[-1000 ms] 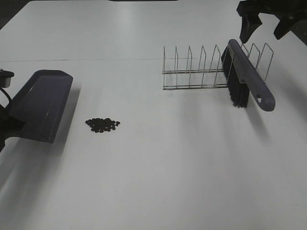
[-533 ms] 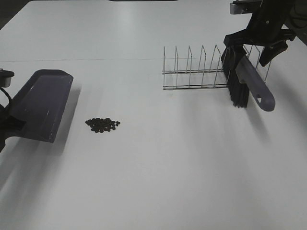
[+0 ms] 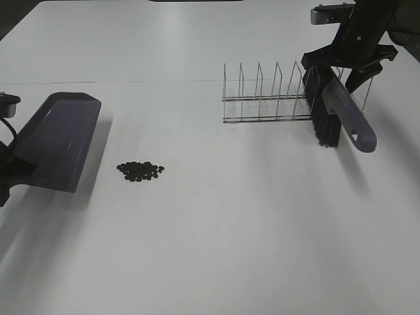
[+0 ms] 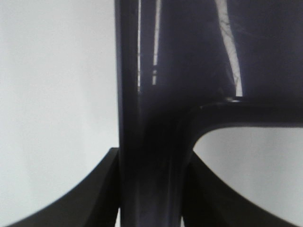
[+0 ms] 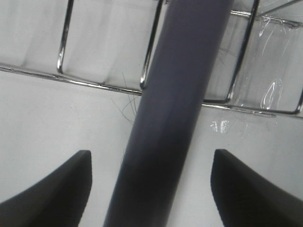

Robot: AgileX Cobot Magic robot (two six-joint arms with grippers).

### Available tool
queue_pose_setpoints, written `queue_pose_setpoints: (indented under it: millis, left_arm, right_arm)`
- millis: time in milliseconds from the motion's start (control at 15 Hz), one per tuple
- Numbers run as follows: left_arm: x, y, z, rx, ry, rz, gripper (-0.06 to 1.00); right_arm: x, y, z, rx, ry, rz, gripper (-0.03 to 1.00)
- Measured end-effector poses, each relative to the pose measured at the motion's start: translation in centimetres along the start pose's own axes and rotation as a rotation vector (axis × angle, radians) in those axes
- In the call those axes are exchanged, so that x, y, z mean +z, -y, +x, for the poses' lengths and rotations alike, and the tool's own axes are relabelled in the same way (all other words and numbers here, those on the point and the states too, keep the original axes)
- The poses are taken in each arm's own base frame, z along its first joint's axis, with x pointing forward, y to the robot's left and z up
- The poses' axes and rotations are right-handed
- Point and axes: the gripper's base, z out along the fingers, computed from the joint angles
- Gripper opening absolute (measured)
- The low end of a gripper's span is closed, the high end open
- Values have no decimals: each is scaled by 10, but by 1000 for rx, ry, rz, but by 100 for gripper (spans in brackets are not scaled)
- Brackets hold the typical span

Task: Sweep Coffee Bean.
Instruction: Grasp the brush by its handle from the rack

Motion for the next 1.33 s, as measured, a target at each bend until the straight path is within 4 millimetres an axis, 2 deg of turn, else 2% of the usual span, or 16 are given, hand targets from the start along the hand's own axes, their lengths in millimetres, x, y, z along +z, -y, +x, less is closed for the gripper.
queue_pose_setpoints:
  millis: [200, 1067, 1200, 1267, 1333]
  left_arm:
    - [0, 0, 0, 0, 0, 0, 33]
    - [0, 0, 0, 8, 1, 0, 33]
    - [0, 0, 0, 22, 1, 0, 33]
    - [0, 0, 0, 22, 1, 0, 33]
    - [0, 0, 0, 22, 1, 0, 33]
  right_arm:
    - [0, 0, 0, 40, -1, 0, 55]
    - [6, -2, 2, 76, -27, -23, 54]
    - [6, -2, 3, 78, -38, -24, 47]
    - [6, -2, 3, 83, -39, -21, 37]
    - [6, -1, 3, 88, -42, -15, 32]
